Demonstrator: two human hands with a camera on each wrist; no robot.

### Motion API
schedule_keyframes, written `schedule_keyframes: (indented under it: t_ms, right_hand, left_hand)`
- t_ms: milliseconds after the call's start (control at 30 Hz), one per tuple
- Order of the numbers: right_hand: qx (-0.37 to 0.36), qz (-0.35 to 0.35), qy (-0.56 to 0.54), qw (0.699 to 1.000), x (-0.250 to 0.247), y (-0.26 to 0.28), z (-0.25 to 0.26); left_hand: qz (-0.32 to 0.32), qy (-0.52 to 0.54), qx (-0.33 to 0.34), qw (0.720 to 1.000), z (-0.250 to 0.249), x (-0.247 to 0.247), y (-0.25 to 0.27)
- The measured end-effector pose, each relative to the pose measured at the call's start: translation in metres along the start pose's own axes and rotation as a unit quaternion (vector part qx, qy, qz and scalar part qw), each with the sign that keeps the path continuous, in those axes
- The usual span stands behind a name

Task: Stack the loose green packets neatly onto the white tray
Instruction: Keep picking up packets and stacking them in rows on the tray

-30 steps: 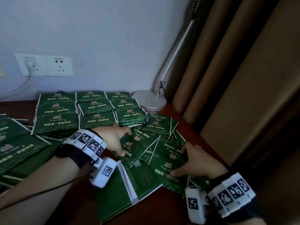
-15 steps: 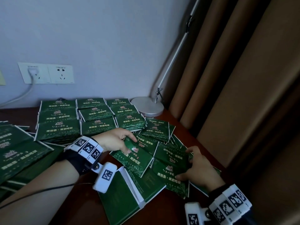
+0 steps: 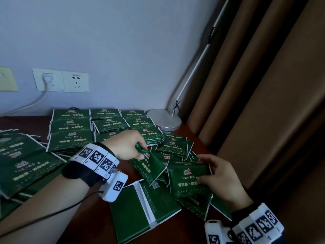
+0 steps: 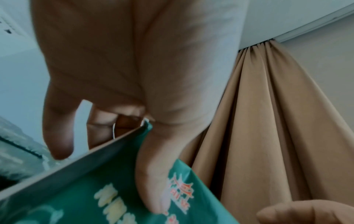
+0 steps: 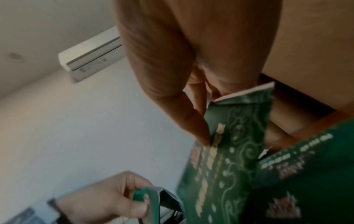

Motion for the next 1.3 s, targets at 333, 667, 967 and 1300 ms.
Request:
schedule_keyframes:
  t_ms: [333, 667, 967, 1300]
  right_hand:
    - [-0.072, 0.054, 0.331, 0.939, -0.002, -0.027, 0.028]
    - [-0.063, 0.047, -0.276, 0.958, 0.041, -0.117, 0.064]
    - [-0.07, 0.147, -0.203, 0.966, 0.081, -0.228, 0.09]
    - [-0.104, 0.145, -0.013, 0.984, 0.123, -0.326, 0.075]
  left_hand:
    - [-0.101, 0.129, 0.042, 0.986, 0.018, -0.038, 0.005]
    - [-0.331, 0.365, -0.063, 0.868, 0.065, -0.057, -0.003]
    - [-0.31, 0.473, -0.171, 0.807, 0.11, -0.077, -0.01]
    - [-0.16, 0.23, -0.203, 0.938, 0.111, -0.065, -0.078]
Point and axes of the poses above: each hand's wrist, its own y-axis away from the middle knuckle, its own x-axis out of the palm, z = x × y, the point moved 1 cm from there along -y, towards the middle knuckle, and after that the axes turned 1 degree about y, right-handed, at the moved point
